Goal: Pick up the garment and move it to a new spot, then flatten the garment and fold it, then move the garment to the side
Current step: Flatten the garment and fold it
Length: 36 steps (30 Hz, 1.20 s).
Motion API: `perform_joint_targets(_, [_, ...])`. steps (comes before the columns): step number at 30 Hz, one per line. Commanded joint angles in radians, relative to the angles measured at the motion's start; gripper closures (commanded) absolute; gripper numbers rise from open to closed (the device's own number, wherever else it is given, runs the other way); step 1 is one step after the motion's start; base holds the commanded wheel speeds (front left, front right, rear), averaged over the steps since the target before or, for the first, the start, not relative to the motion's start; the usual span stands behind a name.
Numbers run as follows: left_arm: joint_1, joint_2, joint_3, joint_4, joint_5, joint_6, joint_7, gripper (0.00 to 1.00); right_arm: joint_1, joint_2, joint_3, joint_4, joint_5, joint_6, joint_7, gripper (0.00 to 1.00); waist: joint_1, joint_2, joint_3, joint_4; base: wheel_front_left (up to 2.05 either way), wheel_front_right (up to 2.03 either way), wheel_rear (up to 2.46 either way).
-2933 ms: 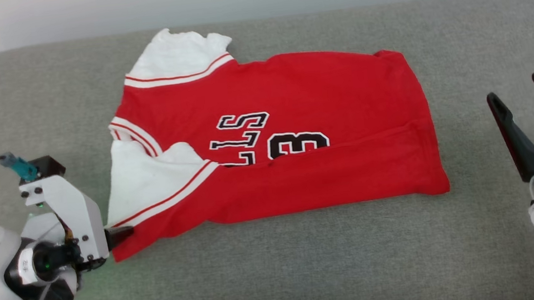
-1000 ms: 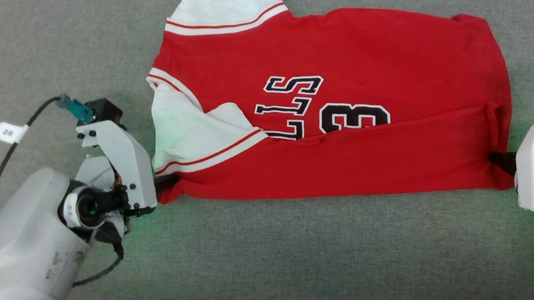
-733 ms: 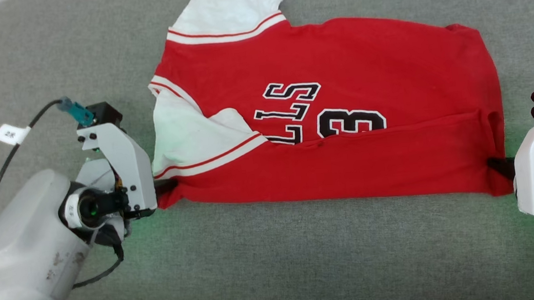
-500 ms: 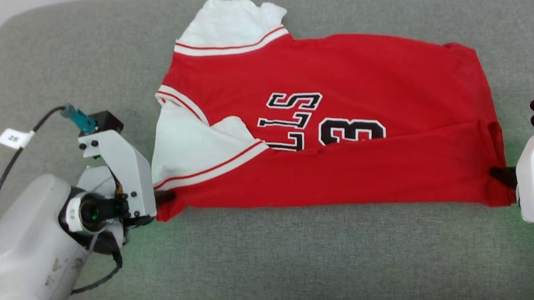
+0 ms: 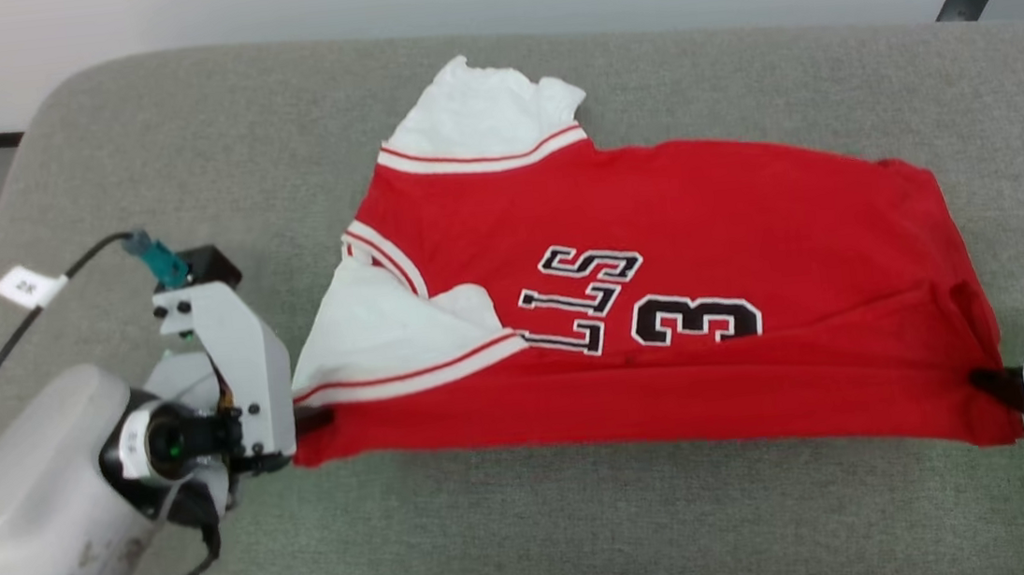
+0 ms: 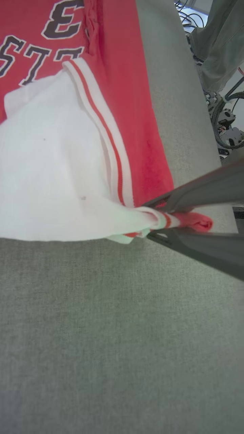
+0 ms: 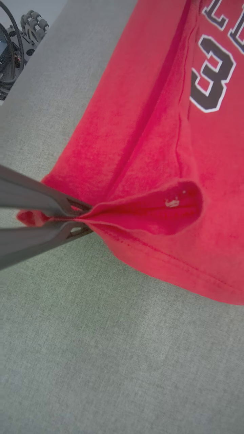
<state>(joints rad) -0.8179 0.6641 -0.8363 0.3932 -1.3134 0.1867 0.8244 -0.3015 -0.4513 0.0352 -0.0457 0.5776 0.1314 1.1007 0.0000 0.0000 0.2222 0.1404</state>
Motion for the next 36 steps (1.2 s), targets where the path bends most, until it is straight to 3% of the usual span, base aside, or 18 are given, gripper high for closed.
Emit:
perform_joint_targets(1, [0.021, 0.017, -0.002, -0.008, -0.001, 0.013, 0.006, 1.00, 0.020, -0.007, -0.012, -0.007, 0.005, -0.002, 0.007, 1.00, 0.0000, 0.0000, -0.005, 0.003, 0.00, 0.00, 0.00])
perform_joint_targets(6, [0.065, 0.039, -0.007, -0.070, -0.012, 0.055, 0.018, 1.00, 0.064, -0.004, -0.029, -0.034, 0.008, -0.002, 0.022, 1.00, 0.0000, 0.0000, -0.005, 0.002, 0.00, 0.00, 0.00])
perform_joint_targets(11, [0.097, 0.033, -0.008, -0.094, -0.020, 0.069, 0.008, 1.00, 0.085, 0.017, -0.022, -0.031, -0.002, -0.001, 0.010, 1.00, 0.0000, 0.0000, 0.005, -0.006, 0.00, 0.00, 0.00])
perform_joint_targets(13, [0.107, 0.026, -0.008, -0.090, -0.023, 0.070, 0.000, 0.84, 0.083, 0.026, -0.011, -0.022, -0.005, -0.001, 0.000, 1.00, 0.0000, 0.0000, 0.009, -0.012, 0.00, 0.00, 0.00])
perform_joint_targets(15, [0.108, 0.024, -0.005, -0.087, -0.017, 0.066, -0.015, 0.54, 0.074, 0.031, -0.002, -0.014, -0.012, -0.001, -0.014, 0.99, 0.0000, 0.0000, 0.011, -0.016, 0.00, 0.00, 0.00])
perform_joint_targets(17, [0.112, 0.025, -0.006, -0.083, -0.011, 0.069, -0.023, 0.19, 0.070, 0.034, 0.012, -0.009, -0.009, -0.001, -0.027, 0.55, 0.0000, 0.0000, 0.012, -0.021, 0.00, 0.00, 0.00])
perform_joint_targets(18, [0.108, 0.029, -0.006, -0.083, -0.006, 0.071, -0.024, 0.00, 0.067, 0.034, 0.016, -0.010, -0.007, -0.001, -0.035, 0.19, 0.0000, 0.0000, 0.011, -0.023, 0.00, 0.00, 0.00])
perform_joint_targets(19, [0.105, 0.031, -0.002, -0.084, -0.008, 0.072, -0.026, 0.00, 0.067, 0.031, 0.019, -0.010, -0.005, -0.001, -0.040, 0.00, 0.0000, 0.0000, 0.011, -0.024, 0.00, 0.00, 0.00])
perform_joint_targets(29, [0.049, 0.101, 0.023, -0.167, 0.034, 0.087, -0.039, 0.00, 0.088, 0.017, 0.002, -0.088, -0.008, -0.001, -0.129, 0.00, 0.0000, 0.0000, -0.013, -0.046, 0.00, 0.00, 0.00])
perform_joint_targets(36, [-0.008, 0.110, 0.064, -0.180, 0.120, 0.021, -0.204, 0.00, 0.095, 0.000, 0.037, -0.209, -0.074, -0.001, -0.422, 0.00, 0.0000, 0.0000, -0.021, -0.091, 0.00, 0.00, 0.00])
